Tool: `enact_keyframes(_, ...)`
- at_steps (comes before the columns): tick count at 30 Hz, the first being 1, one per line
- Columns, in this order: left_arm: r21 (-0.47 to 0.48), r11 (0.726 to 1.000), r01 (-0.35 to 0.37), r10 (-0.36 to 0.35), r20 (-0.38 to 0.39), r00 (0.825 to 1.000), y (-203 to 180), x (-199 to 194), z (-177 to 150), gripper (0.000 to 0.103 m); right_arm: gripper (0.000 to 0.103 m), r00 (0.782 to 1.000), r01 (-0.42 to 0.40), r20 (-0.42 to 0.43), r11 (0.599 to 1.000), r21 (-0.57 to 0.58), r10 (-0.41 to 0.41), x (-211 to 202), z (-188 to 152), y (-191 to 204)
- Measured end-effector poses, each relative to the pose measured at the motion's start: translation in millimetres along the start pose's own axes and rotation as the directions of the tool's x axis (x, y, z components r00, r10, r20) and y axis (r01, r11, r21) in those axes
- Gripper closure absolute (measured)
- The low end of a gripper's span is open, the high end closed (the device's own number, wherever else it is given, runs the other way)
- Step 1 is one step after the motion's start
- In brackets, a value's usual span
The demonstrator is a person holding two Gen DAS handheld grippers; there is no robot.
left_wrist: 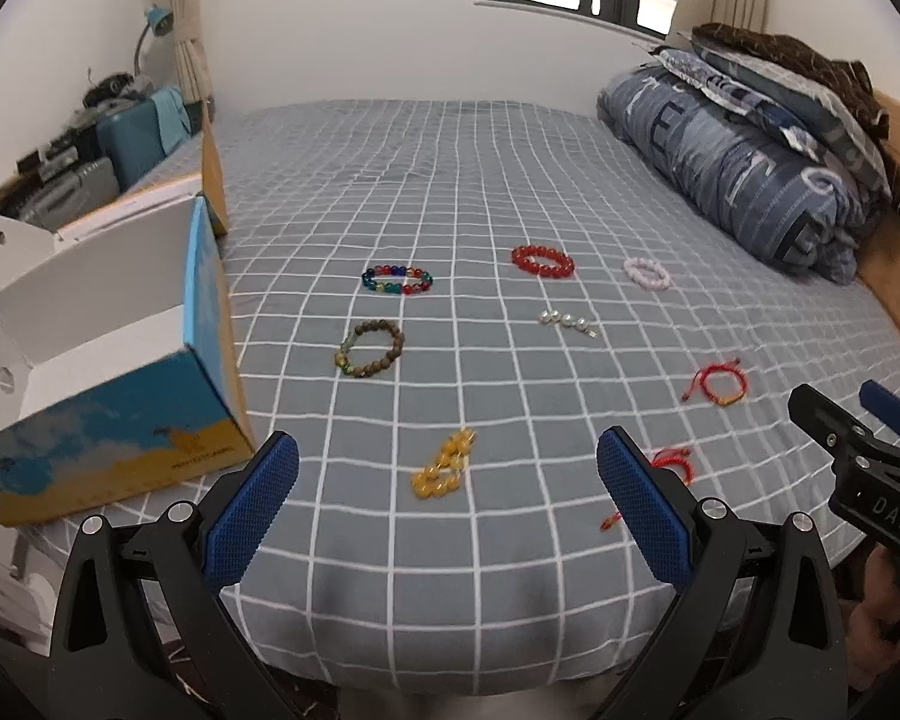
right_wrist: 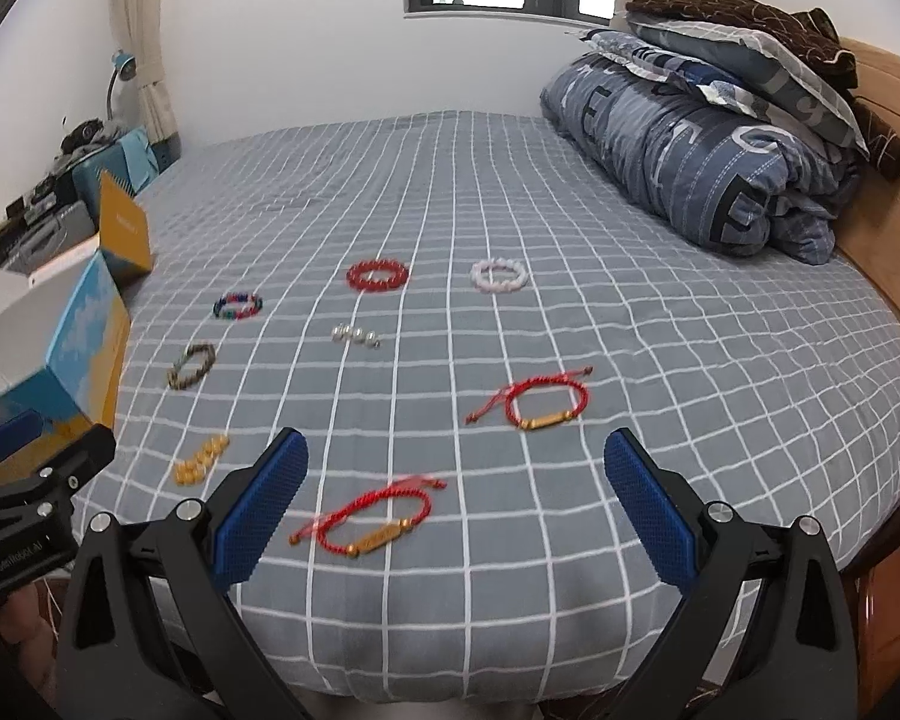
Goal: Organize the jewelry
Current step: 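Grasp the wooden bead bracelet with the left tool while the right tool grasps the red string bracelet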
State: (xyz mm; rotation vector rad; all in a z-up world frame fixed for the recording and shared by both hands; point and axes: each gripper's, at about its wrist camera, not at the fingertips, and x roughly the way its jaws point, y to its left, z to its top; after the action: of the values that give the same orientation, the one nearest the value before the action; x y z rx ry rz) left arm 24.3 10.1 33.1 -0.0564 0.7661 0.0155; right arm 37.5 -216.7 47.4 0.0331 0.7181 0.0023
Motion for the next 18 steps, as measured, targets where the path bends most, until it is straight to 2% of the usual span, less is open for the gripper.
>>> enact_keyframes(3, -0.03, 0.999, 0.018, -0.019, -0.028, 0.999, 6, 6, 19, 0.006, 0.008, 1.0, 0.014, -0.001, 1.0, -0.002, -0.014, 5, 12, -1)
enact_keyframes(9, -0.021, 0.999, -0.047, 0.047, -0.005, 0.999, 11, 20, 58, 0.006, 0.008, 0.998, 0.047, -0.031, 0.999, -0.026, -0.048, 29, 34, -1)
enact_keyframes(18, -0.018, 0.995, -0.093, 0.091, -0.09, 0.992, 20, 91, 92, 0.006, 0.008, 0.987, 0.085, -0.132, 0.996, -0.039, -0.09, 99, 51, -3)
